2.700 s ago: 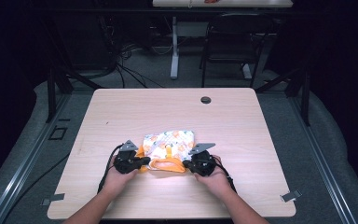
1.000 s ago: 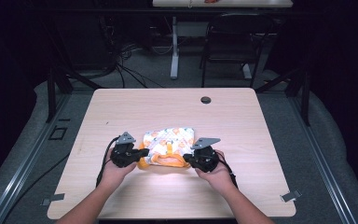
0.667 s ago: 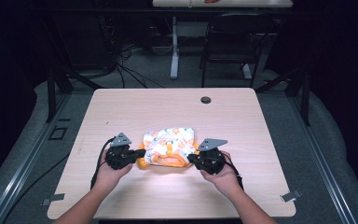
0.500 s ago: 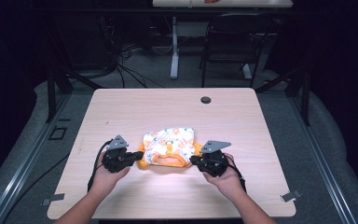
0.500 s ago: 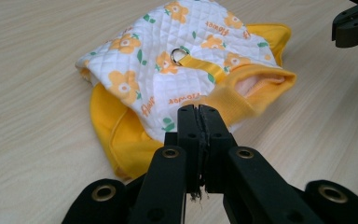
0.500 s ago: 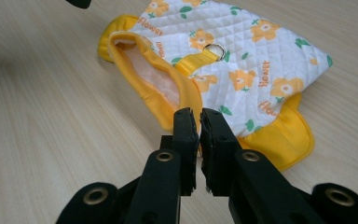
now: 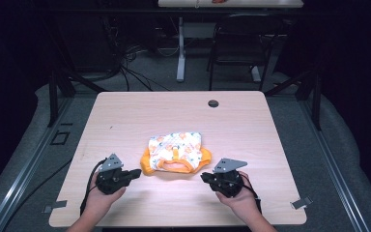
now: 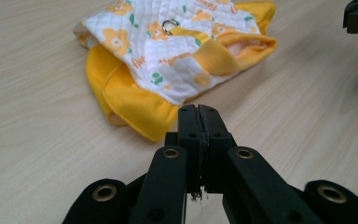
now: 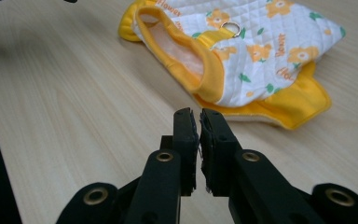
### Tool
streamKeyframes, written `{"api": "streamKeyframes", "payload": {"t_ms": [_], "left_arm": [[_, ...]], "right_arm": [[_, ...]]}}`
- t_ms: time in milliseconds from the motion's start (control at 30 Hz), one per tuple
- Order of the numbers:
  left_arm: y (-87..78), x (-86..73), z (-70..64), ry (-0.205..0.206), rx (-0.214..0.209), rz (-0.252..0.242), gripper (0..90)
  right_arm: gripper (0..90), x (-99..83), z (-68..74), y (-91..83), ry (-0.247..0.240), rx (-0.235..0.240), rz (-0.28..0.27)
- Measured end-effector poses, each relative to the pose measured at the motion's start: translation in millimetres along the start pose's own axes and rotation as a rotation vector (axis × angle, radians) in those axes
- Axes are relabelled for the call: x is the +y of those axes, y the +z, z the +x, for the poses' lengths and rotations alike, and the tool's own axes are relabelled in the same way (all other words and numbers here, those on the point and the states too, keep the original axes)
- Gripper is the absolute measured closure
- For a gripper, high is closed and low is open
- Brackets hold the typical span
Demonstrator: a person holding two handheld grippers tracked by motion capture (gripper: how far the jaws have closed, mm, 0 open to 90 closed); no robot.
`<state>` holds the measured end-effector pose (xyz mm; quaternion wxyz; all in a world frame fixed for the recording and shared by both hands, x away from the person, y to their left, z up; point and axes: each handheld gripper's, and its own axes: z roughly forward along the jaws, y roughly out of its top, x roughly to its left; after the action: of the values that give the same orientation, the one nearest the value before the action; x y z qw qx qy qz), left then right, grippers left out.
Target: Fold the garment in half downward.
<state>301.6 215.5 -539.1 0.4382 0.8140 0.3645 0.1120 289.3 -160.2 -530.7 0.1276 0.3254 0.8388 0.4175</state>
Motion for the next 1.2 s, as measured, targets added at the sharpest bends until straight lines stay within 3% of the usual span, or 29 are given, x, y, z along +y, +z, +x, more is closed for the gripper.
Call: {"api": "streamKeyframes", "payload": {"t_ms": [300,567,1200], "left_arm": [[3.8,-17.1,-6.6,0.025,-0.005,0.041,88.9],[9.8,-24.1,-13.4,0.076,0.008,0.063,88.9],[17.3,-31.3,-17.6,0.068,0.004,0.068,88.4]], "right_arm": [[84.2,-18.7,8.6,-3.1,0.017,0.009,-0.002],[83.9,-26.8,13.1,2.9,-0.018,0.012,0.028],[81.3,-37.1,20.9,27.2,-0.027,0.023,0.069]]}}
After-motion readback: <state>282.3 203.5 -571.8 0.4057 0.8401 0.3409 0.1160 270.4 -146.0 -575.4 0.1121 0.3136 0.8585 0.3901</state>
